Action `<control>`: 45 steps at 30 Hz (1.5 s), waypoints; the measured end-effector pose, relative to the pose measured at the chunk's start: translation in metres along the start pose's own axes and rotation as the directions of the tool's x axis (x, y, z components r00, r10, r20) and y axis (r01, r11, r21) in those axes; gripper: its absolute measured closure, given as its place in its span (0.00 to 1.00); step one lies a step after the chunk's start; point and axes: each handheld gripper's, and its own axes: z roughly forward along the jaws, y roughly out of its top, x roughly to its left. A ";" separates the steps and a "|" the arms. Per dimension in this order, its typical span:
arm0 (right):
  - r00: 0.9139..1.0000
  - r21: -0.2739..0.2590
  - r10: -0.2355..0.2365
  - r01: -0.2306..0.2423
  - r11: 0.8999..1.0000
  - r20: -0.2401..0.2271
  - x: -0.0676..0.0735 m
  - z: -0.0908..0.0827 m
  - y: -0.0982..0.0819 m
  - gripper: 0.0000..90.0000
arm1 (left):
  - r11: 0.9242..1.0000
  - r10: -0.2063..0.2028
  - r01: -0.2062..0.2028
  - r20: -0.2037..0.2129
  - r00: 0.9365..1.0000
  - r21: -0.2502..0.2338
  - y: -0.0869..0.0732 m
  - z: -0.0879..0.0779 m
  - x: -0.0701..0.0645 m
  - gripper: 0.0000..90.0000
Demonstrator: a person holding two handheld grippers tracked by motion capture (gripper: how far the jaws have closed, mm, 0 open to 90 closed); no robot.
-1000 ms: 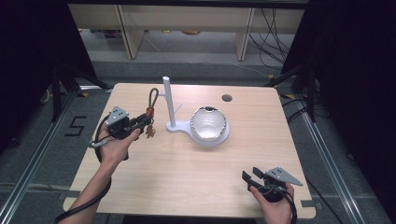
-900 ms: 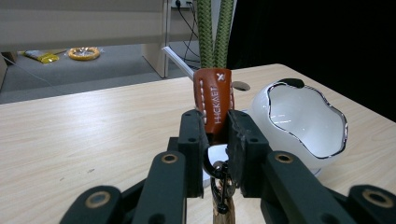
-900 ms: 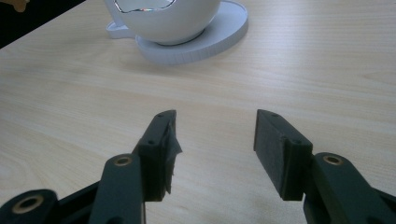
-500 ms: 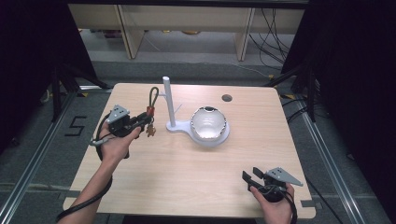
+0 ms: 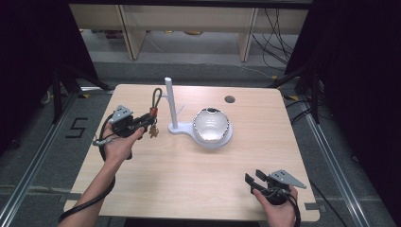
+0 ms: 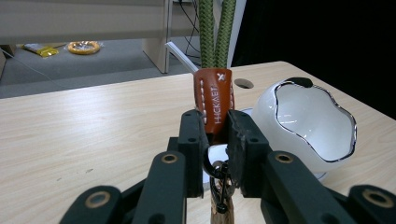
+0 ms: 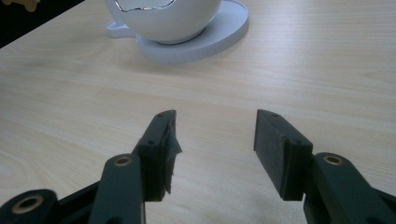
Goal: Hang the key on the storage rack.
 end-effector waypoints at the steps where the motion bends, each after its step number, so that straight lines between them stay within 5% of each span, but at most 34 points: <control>1: 1.000 0.000 0.000 0.000 1.000 0.000 0.000 0.000 0.000 0.55 | 1.000 0.000 0.000 0.000 1.000 0.000 0.000 0.000 0.000 0.84; 8: 1.000 0.019 0.012 -0.012 1.000 0.015 0.000 -0.002 0.000 0.55 | 1.000 -0.008 0.008 0.001 1.000 0.004 0.000 0.004 0.000 0.84; 9: 0.998 0.040 0.066 -0.067 0.997 0.014 0.004 -0.004 0.001 0.55 | 1.000 -0.010 0.010 0.000 1.000 0.006 0.000 0.005 0.001 0.84; 10: 1.000 0.023 0.014 -0.014 1.000 0.007 0.000 -0.003 0.001 0.55 | 1.000 -0.010 0.010 0.000 1.000 0.006 0.000 0.005 0.001 0.84; 12: 1.000 0.020 0.011 -0.011 1.000 0.007 0.000 -0.002 0.001 0.55 | 1.000 -0.016 0.016 0.000 1.000 0.007 0.000 0.006 0.001 0.84; 37: 1.000 0.001 0.007 -0.007 1.000 -0.007 0.000 0.000 0.000 0.55 | 0.999 -0.042 0.042 0.004 0.999 0.033 0.000 0.017 0.005 0.83; 45: 1.000 0.020 0.010 -0.010 1.000 0.009 0.000 -0.002 0.000 0.55 | 0.996 -0.086 0.085 0.030 0.996 0.037 0.001 0.016 0.008 0.83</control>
